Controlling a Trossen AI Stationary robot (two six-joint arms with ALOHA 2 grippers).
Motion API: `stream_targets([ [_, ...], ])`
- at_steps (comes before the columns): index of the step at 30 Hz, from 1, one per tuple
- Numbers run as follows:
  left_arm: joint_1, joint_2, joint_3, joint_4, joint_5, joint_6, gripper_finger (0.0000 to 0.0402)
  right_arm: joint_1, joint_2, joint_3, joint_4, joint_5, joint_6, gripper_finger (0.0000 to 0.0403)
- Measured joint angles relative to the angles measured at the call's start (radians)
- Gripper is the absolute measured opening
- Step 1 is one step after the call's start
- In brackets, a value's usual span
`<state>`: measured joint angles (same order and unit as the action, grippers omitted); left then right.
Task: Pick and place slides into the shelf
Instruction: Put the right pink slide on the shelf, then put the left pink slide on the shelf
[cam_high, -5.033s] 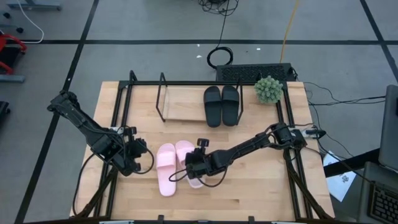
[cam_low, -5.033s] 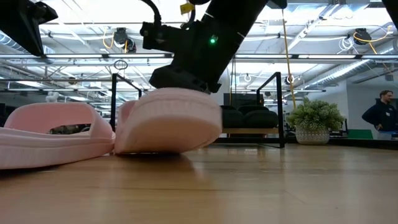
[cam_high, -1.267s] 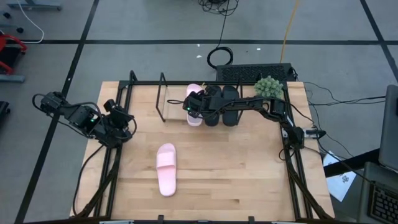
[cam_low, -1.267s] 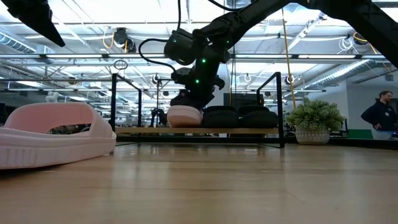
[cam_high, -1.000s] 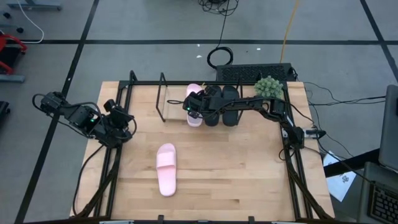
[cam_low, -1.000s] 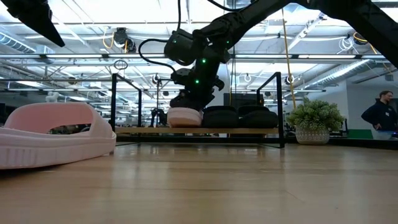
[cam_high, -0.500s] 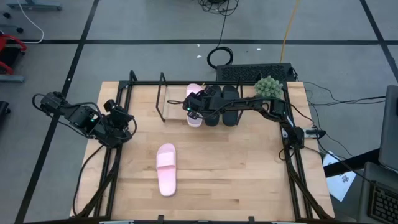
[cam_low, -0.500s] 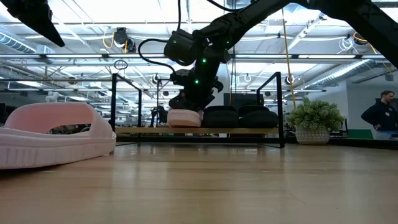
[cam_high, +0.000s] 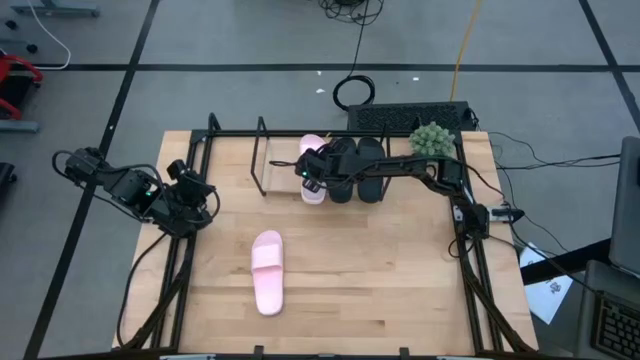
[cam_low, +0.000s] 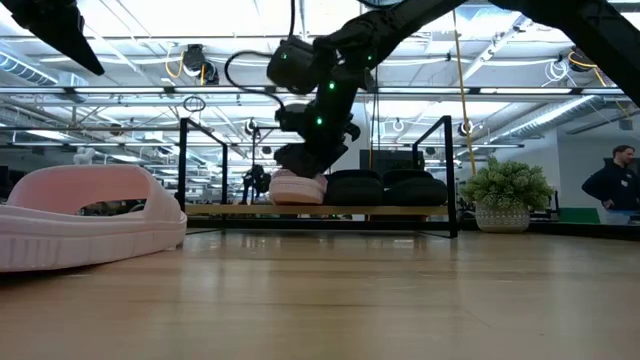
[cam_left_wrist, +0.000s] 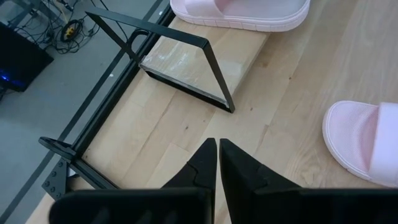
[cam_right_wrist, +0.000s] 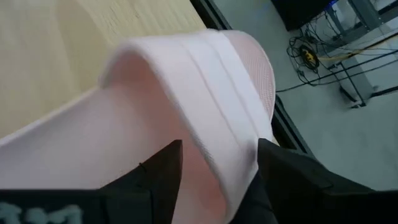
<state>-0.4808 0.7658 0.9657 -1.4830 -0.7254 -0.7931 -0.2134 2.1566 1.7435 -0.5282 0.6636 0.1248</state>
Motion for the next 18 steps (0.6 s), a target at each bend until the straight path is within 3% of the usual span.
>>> stream_targets([
  [13,0.000,0.000,0.000,0.014,0.004,0.005,0.0024,0.038,-0.039,0.001,-0.003,-0.069,0.010,0.0201],
  [18,0.000,0.008,0.000,0.094,0.059,0.060,0.0024,0.089,-0.107,0.002,-0.009,-0.068,0.012,0.0201],
])
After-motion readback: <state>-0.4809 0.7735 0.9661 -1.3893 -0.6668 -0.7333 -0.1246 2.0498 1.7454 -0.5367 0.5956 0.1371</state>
